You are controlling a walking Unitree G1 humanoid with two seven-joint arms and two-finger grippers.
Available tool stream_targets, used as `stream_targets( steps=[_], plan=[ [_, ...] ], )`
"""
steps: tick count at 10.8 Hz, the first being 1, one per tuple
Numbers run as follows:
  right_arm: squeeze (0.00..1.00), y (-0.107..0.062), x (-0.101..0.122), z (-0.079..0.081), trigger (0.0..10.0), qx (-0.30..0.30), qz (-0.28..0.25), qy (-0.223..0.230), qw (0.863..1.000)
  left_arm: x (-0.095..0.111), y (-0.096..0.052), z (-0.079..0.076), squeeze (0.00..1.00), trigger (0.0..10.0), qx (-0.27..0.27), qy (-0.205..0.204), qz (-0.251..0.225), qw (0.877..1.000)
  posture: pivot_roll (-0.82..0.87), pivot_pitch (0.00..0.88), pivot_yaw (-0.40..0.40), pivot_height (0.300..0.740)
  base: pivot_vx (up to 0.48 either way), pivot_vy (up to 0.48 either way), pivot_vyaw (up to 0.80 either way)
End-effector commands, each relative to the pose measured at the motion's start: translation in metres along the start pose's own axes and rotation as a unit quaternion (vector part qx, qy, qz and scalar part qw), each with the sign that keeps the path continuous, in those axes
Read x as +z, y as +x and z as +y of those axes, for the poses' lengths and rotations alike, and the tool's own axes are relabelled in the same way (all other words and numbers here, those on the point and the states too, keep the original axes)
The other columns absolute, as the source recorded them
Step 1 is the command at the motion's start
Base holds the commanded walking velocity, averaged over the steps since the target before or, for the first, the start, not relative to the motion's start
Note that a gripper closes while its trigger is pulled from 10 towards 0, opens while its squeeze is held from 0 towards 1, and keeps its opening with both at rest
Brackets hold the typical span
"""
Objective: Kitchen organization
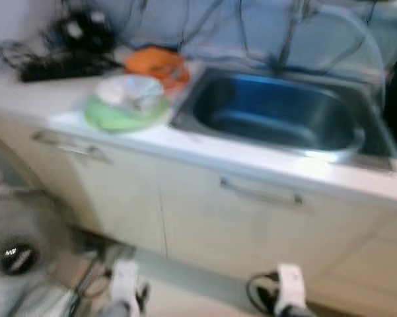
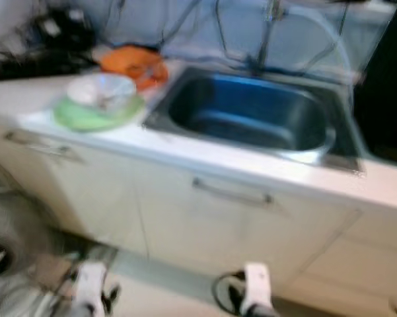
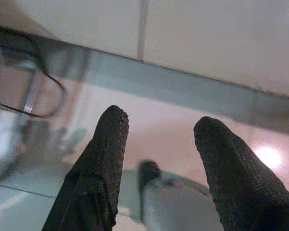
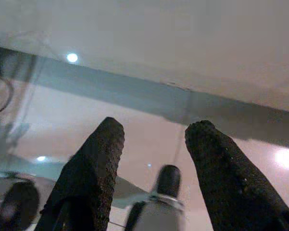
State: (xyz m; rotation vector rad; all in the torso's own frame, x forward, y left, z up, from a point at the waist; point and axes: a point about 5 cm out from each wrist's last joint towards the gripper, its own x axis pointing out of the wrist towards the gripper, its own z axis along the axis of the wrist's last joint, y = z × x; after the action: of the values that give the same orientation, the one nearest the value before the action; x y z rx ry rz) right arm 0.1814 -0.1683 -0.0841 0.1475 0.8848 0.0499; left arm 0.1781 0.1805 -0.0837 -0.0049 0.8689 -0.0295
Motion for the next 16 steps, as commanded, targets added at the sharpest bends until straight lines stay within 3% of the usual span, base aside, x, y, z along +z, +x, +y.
stream_targets(
  steps=[1, 11, 16],
  plan=[
    [0.0, -0.0003, -0.0034, 0.0026, 10.0, 0.004, 0.005, 0.004, 1.0, -0.0015, -0.0008, 0.0047, 0.0, 10.0, 0.005, 0.004, 0.005, 1.0, 0.16, 0.0, -0.025, 0.74, 0.0, 0.0, 0.0],
    [0.0, -0.0004, -0.0057, 0.003, 10.0, 0.001, 0.011, 0.019, 1.0, -0.003, -0.0011, 0.0053, 0.0, 10.0, 0.009, -0.003, 0.009, 1.0, 0.16, 0.0, -0.026, 0.74, 0.0, 0.314, -0.24],
    [0.0, 0.0005, -0.003, 0.0049, 10.0, -0.003, 0.002, 0.022, 1.0, 0.0005, -0.0008, 0.0079, 0.0, 10.0, 0.012, 0.004, 0.001, 1.0, 0.16, 0.0, -0.019, 0.74, 0.0, 0.0, -0.16]
  ],
)
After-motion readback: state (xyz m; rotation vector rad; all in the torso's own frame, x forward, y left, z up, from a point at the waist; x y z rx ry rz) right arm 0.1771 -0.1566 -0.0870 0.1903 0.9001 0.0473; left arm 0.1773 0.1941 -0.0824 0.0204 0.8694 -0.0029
